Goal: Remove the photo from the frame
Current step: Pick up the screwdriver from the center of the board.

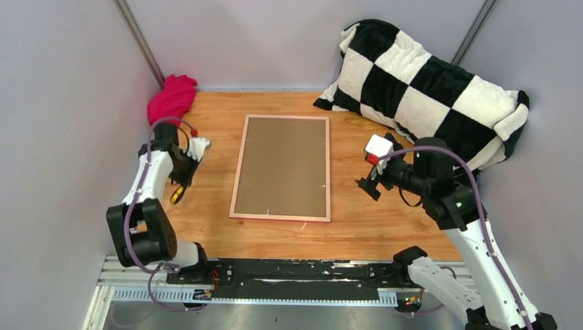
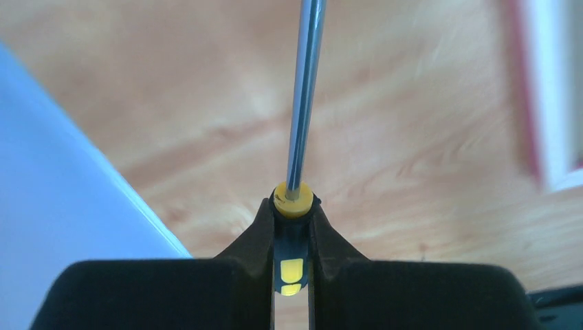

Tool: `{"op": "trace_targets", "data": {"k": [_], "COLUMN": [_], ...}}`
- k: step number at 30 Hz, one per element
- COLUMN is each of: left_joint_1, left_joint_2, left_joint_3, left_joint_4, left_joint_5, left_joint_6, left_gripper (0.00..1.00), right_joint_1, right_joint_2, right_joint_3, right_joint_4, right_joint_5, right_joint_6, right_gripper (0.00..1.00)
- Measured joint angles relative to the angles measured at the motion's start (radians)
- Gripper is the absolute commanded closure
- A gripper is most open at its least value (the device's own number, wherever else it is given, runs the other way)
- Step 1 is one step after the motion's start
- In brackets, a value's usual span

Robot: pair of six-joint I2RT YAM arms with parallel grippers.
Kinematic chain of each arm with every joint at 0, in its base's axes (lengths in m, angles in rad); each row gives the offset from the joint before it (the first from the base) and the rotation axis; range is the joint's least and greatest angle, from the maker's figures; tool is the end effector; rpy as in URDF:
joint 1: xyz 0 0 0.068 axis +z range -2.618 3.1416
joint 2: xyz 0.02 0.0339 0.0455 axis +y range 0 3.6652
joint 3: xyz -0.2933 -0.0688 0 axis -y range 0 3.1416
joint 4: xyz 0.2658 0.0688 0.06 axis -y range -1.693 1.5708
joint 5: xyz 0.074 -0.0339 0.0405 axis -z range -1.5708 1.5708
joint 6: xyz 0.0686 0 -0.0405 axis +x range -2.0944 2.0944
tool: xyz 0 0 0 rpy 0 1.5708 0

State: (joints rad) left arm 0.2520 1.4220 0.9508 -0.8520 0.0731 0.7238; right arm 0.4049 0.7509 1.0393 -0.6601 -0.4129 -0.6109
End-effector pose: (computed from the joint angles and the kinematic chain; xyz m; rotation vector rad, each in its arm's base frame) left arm 0.2680 0.0638 0.1983 0.6877 2.8049 0.0752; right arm 0.1462 0.0926 0.3970 -1.1612 1.5273 0.2622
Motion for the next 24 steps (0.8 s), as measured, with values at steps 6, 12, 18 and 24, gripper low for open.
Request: {"op": "trace_targets", "data": {"k": [6,12,18,24], "left_joint_1": [-0.076,-0.187,-0.374,-0.454], "left_joint_2": [-0.103,-0.034,0.091,0.028], "left_joint_3": [0.319,0.601,0.704,0.51], "left_joint_4": [0.014,0.03,0.044,0.435], "left_joint_5": [0.308,0.659,0.799,0.85], "left_joint_6": [-0.25,-0.523,-0.69,-1.032], "left_gripper": [1.0,1.0,1.0,1.0], "right_joint_1": [0.0,0.001,0.009,0.076], "right_joint_2": [0.12,0.237,0.367,0.494], "right_joint_3": [0.137,0.188,0.174,0.138], "right_joint_4": [0.076,0.2,0.475,0.728], "right_joint_5": [-0.084,-0.256,-0.446,-0.499], "right_joint_6": [0.127,0.309,0.578,0.8], "right_gripper": [0.0,0.01,0.04,0.05]}}
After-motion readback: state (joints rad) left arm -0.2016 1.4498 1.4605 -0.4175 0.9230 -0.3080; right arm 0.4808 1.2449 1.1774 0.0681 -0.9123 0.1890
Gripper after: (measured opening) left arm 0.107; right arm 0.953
